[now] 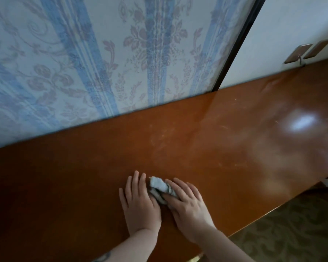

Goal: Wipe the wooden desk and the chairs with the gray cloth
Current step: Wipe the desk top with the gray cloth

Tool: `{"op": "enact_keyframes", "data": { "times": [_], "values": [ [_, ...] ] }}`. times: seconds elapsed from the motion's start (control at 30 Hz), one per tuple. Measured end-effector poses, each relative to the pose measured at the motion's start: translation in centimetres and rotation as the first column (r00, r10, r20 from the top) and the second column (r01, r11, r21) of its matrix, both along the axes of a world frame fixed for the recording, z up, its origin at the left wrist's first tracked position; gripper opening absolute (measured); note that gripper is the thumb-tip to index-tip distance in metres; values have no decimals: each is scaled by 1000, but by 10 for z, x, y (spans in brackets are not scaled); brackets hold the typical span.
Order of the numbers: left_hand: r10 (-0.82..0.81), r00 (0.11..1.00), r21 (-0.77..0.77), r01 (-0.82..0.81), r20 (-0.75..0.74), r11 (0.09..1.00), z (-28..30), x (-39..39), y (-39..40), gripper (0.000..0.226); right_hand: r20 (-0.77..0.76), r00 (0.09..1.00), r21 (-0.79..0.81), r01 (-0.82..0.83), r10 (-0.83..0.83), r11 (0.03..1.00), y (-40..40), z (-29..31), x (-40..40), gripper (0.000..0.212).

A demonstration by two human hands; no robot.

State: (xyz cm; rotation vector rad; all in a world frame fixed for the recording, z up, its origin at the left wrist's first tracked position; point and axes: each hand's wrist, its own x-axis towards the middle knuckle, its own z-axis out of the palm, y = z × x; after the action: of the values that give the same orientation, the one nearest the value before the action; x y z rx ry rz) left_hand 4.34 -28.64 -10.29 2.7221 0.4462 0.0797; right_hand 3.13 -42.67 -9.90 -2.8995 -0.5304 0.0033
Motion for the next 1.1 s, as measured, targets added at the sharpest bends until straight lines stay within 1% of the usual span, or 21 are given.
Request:
{"op": "enact_keyframes", "data": {
  "times": [0.03, 0.07, 0.13, 0.17, 0.2, 0.23, 0.3, 0.37, 0.4, 0.5, 0.57, 0.63, 0.7, 0.73, 0.8, 0.83, 0.9, 0.97, 1.0, 1.03, 1.1],
  "values": [
    [-5, 1000, 5, 5, -16, 1000, 1, 0, -1, 45, 3, 997, -5, 72, -72, 997, -6, 0, 8, 43],
    [-14, 1000, 11, 14, -25, 1000, 2, -1, -2, 44, -18, 978, 20, 210, -210, 978, -12, 2, 14, 41],
    [-35, 999, 15, 35, -16, 999, 3, 0, 4, 43, -125, 845, 81, 530, -519, 844, -18, 8, 19, 38],
    [-63, 998, 19, 63, -10, 998, 2, 3, 12, 41, -140, 780, 89, 623, -609, 777, -16, 11, 18, 38],
    [-106, 994, 27, 106, 2, 994, 1, 5, 21, 39, -91, 772, 103, 636, -629, 765, -10, 14, 15, 37],
    [-152, 988, 37, 151, 20, 988, -1, 8, 30, 37, -13, 815, 127, 575, -579, 808, -2, 14, 9, 36],
    [-194, 980, 53, 192, 42, 980, -4, 15, 42, 41, 74, 946, 142, 302, -314, 943, 24, 9, -7, 40],
    [-137, 990, 53, 136, 30, 989, -4, 20, 45, 47, 83, 994, 102, 64, -73, 993, 44, 6, -16, 37],
    [-94, 995, 50, 92, 32, 995, -3, 21, 44, 46, 67, 997, 99, 27, -34, 995, 46, 6, -13, 37],
    [-44, 999, 55, 44, 3, 998, -2, 26, 42, 42, 78, 996, 49, 32, -36, 998, 29, 4, 5, 38],
    [-32, 999, 52, 33, -21, 998, -2, 26, 41, 44, 59, 980, 70, 186, -190, 980, 13, 5, 18, 38],
    [-30, 999, 58, 32, -26, 998, -1, 26, 41, 44, 24, 925, 89, 376, -380, 922, 6, 5, 25, 38],
    [-38, 999, 71, 40, -21, 997, -2, 27, 41, 45, 24, 896, 112, 437, -442, 892, 13, 7, 22, 40],
    [-42, 999, 69, 43, -24, 997, -3, 27, 41, 45, 50, 921, 109, 379, -385, 919, 22, 8, 18, 40],
    [-44, 998, 63, 47, -40, 997, -4, 29, 41, 47, 88, 988, 83, 116, -124, 990, 44, 9, 5, 37],
    [-43, 998, 71, 47, -48, 996, -5, 28, 41, 49, 91, 996, 86, 8, -16, 996, 51, 8, 1, 36],
    [-51, 998, 90, 54, -38, 994, -5, 27, 41, 48, 91, 993, 106, -84, 74, 991, 51, 10, 12, 39],
    [-55, 998, 100, 57, -19, 993, -6, 27, 42, 45, 104, 989, 58, -111, 105, 992, 41, 8, 30, 44],
    [-51, 999, 102, 52, -16, 993, -5, 27, 42, 45, 100, 992, 49, -78, 73, 996, 35, 6, 38, 45],
    [-45, 999, 102, 47, -17, 994, -5, 27, 42, 45, 87, 996, 70, 8, -14, 998, 29, 4, 46, 45],
    [-37, 999, 100, 39, -27, 994, -4, 26, 42, 45, 35, 962, 139, 263, -270, 955, 19, 2, 54, 43]
  ]
}}
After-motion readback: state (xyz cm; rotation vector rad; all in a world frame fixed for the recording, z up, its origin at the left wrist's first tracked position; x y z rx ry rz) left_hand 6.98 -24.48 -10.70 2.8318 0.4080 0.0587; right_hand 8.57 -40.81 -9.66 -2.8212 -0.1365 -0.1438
